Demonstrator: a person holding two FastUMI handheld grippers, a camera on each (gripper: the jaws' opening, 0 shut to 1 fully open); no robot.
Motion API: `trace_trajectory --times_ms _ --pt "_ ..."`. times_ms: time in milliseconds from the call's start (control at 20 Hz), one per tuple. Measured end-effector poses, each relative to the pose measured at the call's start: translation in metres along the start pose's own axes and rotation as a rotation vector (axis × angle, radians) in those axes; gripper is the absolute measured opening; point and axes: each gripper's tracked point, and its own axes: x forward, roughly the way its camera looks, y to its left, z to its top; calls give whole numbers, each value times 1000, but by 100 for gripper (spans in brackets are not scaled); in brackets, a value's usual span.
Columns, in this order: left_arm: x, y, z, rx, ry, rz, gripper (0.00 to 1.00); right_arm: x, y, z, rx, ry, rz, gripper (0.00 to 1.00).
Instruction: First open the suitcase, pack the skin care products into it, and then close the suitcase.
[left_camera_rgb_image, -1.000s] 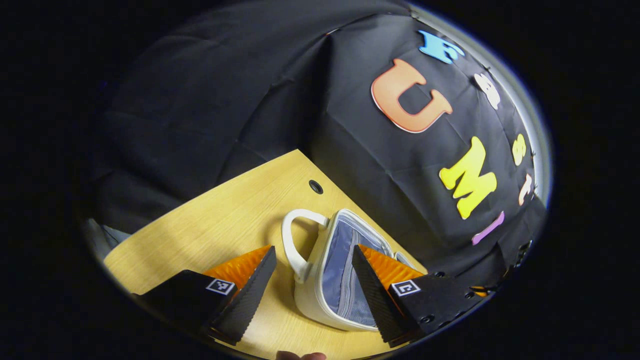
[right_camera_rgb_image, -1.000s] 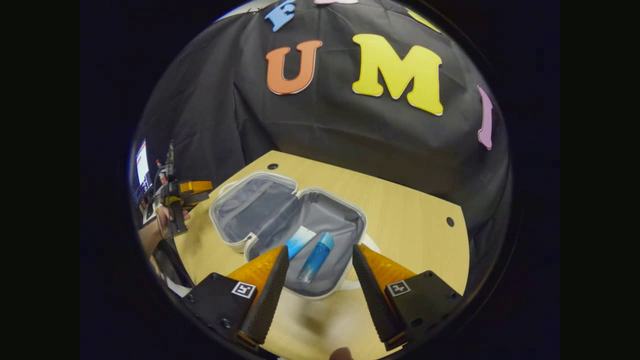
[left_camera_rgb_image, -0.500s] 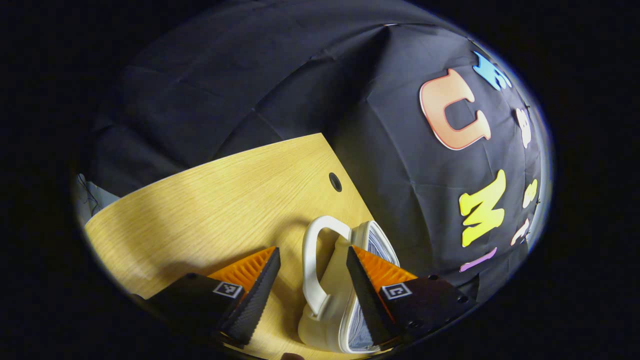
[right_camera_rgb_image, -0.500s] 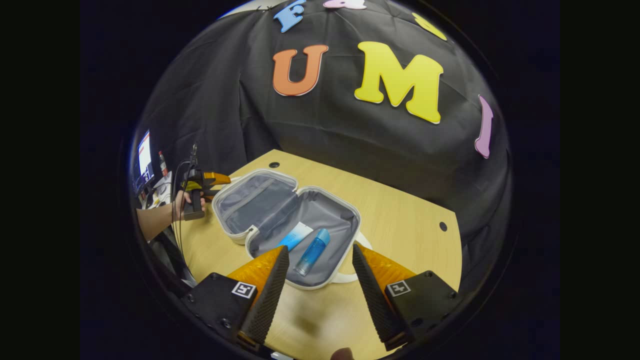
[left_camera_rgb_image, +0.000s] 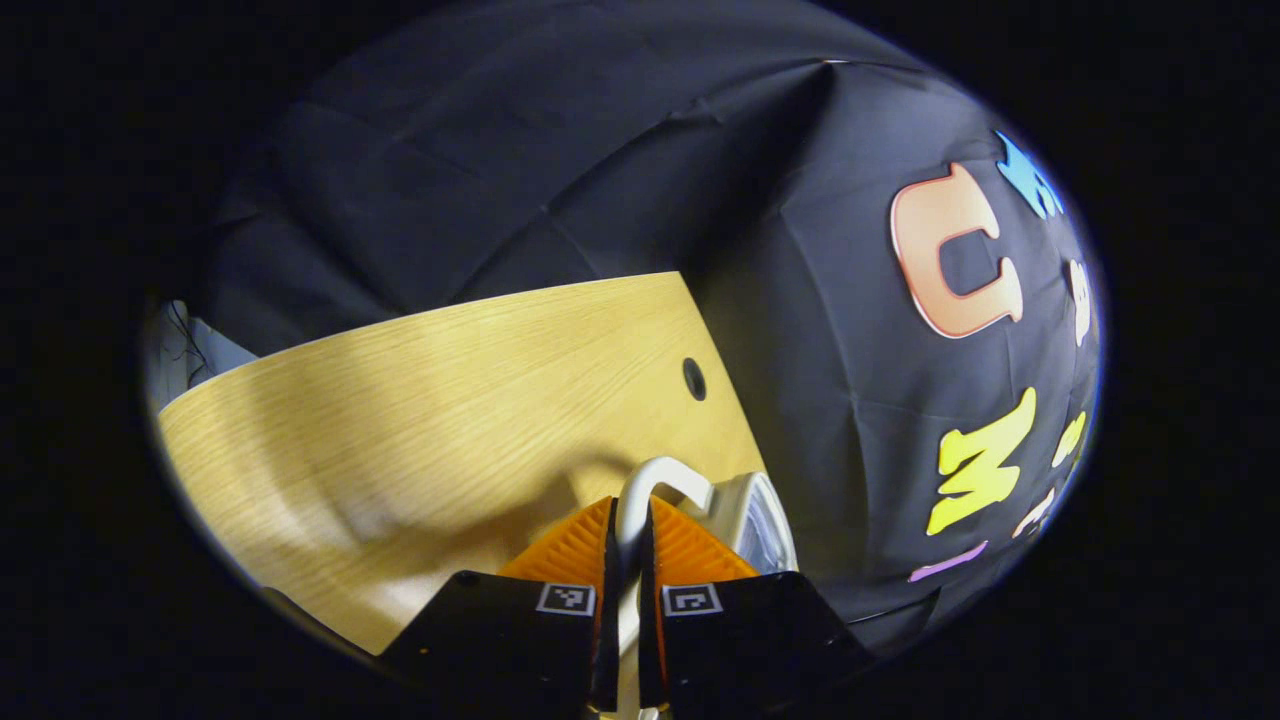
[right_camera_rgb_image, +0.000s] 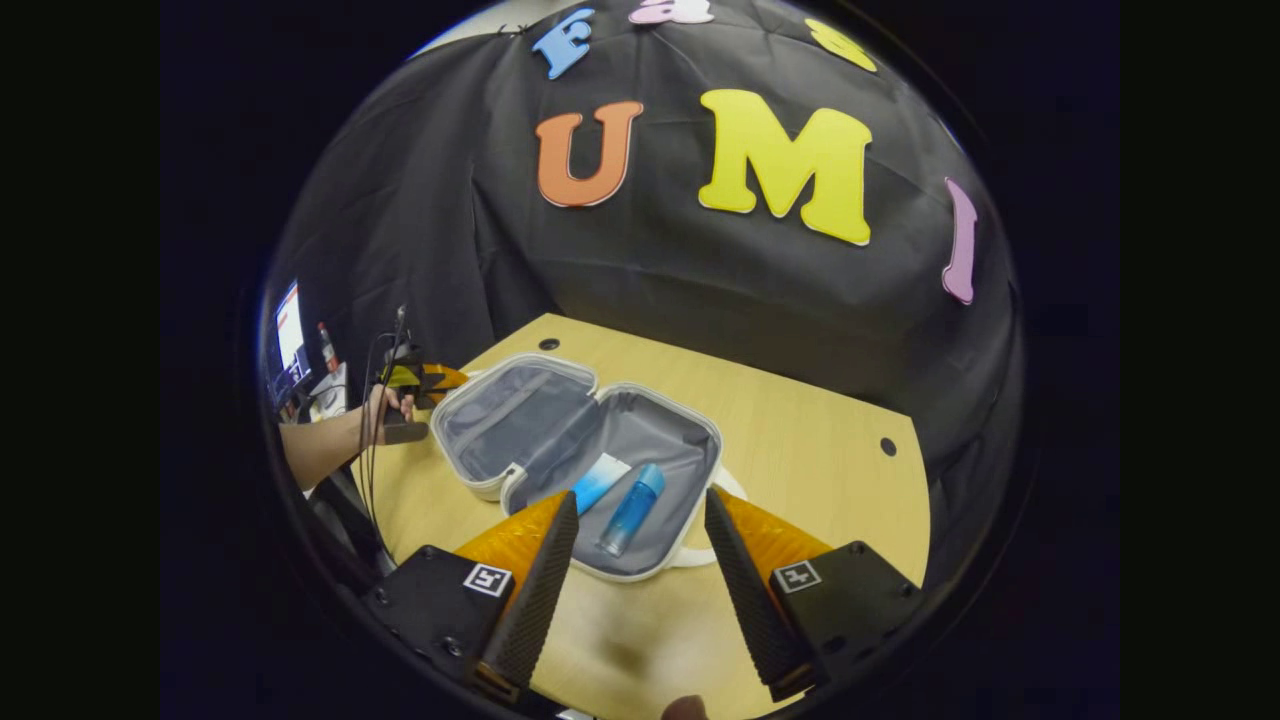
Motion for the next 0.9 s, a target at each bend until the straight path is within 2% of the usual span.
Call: trace_trajectory --times_ms 250,500,700,800,900 --pt "-28 -51 10 58 -16 -57 4 -13 3 4 38 -45 11 75" --pt "-72 -149 12 225 -79 -149 3 -34 -10 14 70 -127 -12 76" --pt "-99 -252 -39 461 -97 -224 3 -57 -26 15 106 -183 -36 76" --pt "-107 -292 -72 543 -93 -268 3 -68 -42 18 121 -216 -63 76" --pt "-104 -320 -104 616 -106 -281 3 -79 -60 19 147 -244 -93 76"
